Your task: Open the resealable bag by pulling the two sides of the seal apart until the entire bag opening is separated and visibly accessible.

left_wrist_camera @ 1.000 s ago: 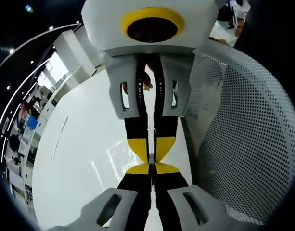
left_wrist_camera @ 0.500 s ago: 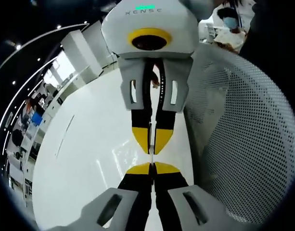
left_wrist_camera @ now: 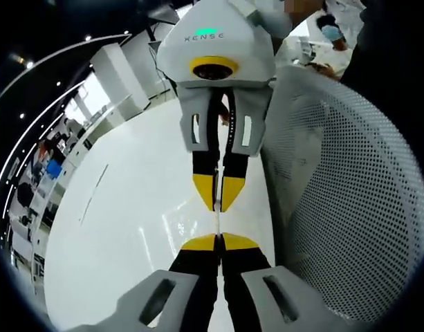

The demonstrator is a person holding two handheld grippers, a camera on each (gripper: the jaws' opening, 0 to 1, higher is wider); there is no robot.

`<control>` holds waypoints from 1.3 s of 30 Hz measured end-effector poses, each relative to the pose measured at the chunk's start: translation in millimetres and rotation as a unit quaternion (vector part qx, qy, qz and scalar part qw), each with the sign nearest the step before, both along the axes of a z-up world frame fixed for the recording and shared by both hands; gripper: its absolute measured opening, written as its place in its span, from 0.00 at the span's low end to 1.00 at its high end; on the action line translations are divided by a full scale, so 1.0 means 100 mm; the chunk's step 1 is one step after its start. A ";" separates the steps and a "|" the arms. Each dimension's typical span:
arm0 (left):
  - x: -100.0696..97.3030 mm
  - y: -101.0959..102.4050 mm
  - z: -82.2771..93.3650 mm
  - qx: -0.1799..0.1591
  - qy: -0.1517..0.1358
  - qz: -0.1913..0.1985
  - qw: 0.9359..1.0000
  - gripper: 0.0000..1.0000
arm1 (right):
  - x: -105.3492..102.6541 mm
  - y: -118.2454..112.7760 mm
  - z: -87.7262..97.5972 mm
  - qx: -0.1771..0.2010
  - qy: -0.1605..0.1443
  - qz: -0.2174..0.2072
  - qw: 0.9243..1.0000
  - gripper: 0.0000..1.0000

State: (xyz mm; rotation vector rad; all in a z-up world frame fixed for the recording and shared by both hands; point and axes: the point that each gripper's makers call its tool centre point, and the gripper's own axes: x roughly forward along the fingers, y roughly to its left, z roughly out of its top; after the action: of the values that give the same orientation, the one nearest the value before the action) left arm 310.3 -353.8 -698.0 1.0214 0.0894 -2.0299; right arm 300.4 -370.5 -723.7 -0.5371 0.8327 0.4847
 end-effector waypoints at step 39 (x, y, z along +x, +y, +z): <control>-0.02 -0.09 0.03 -0.001 -0.014 -0.014 1.000 0.00 | 0.05 0.04 0.10 -0.012 -0.022 -0.003 1.000 0.00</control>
State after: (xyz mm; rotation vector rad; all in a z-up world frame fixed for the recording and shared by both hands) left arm 308.3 -362.6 -694.7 1.0548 0.0583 -2.0409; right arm 305.3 -366.1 -713.6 -0.5657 0.7979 0.4568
